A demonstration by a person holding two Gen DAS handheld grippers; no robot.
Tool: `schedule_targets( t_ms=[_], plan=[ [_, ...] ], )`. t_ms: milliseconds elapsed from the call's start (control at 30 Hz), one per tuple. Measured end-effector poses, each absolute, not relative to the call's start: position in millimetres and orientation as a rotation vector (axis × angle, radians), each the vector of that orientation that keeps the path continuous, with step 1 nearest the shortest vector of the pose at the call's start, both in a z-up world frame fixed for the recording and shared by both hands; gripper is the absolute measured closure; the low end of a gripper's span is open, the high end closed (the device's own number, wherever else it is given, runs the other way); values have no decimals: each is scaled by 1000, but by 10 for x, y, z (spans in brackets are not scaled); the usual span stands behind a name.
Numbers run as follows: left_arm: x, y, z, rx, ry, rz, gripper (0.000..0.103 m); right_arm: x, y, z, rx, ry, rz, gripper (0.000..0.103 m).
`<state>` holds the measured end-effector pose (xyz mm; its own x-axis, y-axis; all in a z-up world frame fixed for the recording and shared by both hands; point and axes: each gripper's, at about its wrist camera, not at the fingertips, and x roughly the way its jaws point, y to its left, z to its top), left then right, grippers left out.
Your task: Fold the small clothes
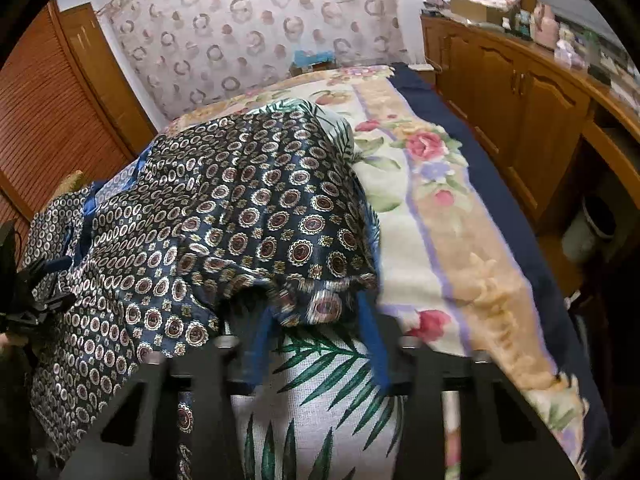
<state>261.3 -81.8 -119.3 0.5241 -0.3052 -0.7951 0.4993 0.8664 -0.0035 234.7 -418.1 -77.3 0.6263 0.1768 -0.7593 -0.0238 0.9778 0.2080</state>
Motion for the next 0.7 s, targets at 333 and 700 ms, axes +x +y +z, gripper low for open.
schedule_targets(
  t_ms=[333,700],
  plan=[
    [2494,-636,-939,150,743,-457,0,2352,-3668,-176,-25,688,92,97],
    [2430,-454,-852,101,679,-460,0,2470,-2525,-231,-180,709,353,76]
  ],
)
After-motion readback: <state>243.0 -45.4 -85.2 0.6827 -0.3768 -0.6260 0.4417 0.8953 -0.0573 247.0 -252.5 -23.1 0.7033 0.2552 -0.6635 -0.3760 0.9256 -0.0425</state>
